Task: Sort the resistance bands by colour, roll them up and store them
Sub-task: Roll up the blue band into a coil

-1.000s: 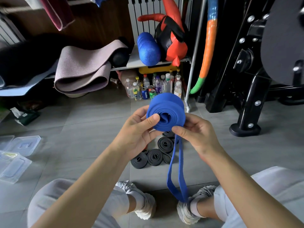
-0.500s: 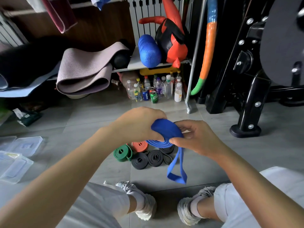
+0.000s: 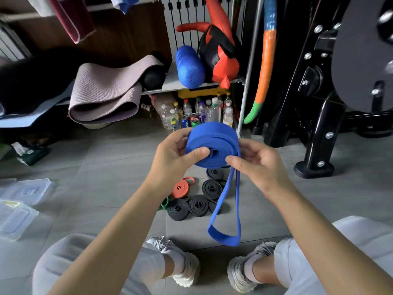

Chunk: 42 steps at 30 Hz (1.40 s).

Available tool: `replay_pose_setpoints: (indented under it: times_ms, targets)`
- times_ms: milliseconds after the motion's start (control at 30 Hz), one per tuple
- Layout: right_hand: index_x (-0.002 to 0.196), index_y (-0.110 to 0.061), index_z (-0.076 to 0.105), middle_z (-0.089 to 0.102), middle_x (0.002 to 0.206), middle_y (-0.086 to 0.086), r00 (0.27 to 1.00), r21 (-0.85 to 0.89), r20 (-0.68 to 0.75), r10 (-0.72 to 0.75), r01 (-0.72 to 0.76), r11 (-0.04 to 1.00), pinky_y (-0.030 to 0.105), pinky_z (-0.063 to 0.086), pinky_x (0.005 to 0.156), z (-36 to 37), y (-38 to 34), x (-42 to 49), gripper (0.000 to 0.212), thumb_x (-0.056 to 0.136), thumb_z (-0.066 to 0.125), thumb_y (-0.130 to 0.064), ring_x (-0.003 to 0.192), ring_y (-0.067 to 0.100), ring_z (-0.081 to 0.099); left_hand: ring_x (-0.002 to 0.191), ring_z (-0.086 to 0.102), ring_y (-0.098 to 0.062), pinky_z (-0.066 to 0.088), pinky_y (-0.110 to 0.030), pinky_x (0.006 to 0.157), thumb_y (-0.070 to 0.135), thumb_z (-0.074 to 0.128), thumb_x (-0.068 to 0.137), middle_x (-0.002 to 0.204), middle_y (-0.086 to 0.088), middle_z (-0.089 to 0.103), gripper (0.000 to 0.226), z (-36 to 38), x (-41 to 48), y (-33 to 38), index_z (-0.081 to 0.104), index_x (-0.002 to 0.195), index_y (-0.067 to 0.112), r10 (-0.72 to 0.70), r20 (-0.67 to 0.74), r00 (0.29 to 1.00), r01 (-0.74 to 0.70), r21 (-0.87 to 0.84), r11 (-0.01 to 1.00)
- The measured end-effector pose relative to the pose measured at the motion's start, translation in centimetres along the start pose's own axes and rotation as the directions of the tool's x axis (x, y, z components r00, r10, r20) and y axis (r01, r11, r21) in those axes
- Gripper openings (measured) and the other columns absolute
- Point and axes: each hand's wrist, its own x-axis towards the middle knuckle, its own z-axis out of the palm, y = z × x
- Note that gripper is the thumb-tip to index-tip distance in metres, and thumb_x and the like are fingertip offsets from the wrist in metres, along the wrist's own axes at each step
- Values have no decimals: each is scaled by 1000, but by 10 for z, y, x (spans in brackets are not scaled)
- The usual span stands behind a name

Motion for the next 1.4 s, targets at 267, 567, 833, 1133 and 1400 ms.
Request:
replay_pose_setpoints:
  times_ms: [267,567,833,1133,1400]
  targets:
    - [96,-22,67,72,89,-7,985,-340,149,87,-32,940,23,55,77,-1,2,-5,37,70,78,1,77,5,68,109,50,-10,45,-30,89,31,79,69,123,10,51,69,-8,-2,11,46,129,30,-65,247,967,-161,787,596]
    - [96,-38,65,72,94,-13,989,-373,128,76,-23,928,27,52,86,8,16,-20,39,66,83,-19,91,6,67,84,54,-12,44,-27,75,19,72,73,94,9,63,35,-10,1,6,62,106,24,-174,383,907,-240,811,533]
    - [94,-31,63,68,82,-30,998,-229,53,28,-15,973,6,46,75,2,12,-12,42,67,78,-3,85,-7,65,85,64,6,50,-12,73,-6,78,66,88,21,67,52,-21,-4,-3,60,90,37,-36,110,993,-10,398,918]
    - [94,-32,63,70,86,-25,998,-221,58,-23,35,975,11,48,77,5,0,-10,39,69,77,-5,86,-2,67,84,68,-11,57,-27,72,1,79,61,89,8,73,48,-21,-13,-10,62,102,20,-71,29,997,69,77,995]
    - [93,-16,65,74,81,-10,997,54,8,75,-75,996,14,51,69,8,8,-19,34,71,67,10,78,4,69,95,66,-25,55,-40,84,-2,67,75,101,-10,69,41,-6,-29,-28,56,114,4,-229,75,971,239,-404,883]
